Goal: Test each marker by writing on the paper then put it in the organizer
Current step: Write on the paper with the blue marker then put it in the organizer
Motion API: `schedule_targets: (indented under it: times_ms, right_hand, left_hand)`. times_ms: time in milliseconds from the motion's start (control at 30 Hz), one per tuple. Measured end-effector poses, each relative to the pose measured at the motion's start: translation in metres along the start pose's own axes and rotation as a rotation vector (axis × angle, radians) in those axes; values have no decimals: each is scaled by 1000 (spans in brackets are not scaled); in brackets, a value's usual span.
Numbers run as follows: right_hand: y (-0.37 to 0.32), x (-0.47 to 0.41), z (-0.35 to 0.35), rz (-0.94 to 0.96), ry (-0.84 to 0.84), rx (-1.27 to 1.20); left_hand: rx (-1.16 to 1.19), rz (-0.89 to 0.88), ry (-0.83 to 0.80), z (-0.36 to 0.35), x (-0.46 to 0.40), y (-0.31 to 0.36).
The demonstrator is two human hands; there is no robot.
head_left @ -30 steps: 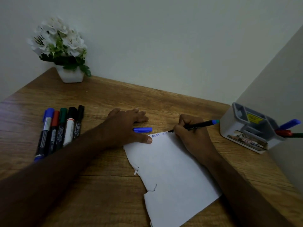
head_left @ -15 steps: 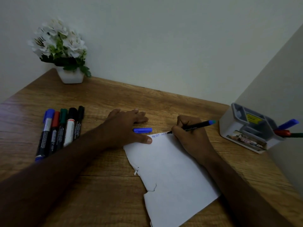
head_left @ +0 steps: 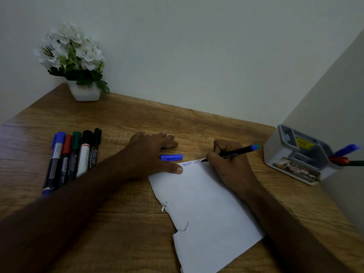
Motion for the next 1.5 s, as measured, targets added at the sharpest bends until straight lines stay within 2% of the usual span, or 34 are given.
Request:
schedule_targets:
  times_ms: [433,1500]
  right_hand:
    - [2,0,6,-27,58,-17]
    - [2,-1,3,-2,39,15]
  left_hand:
    - [1,0,-23,-3,-1,-2]
    - [0,-6,-26,-6,-3,-5]
Point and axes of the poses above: each hand's wrist, its own x-axis away from the middle knuckle, its own z-axis out of the back of the hand, y = z × x, the point moved 10 cm from there along -x, towards the middle knuckle, and after that the axes turned 7 degrees about -x, right-handed, at the moved point
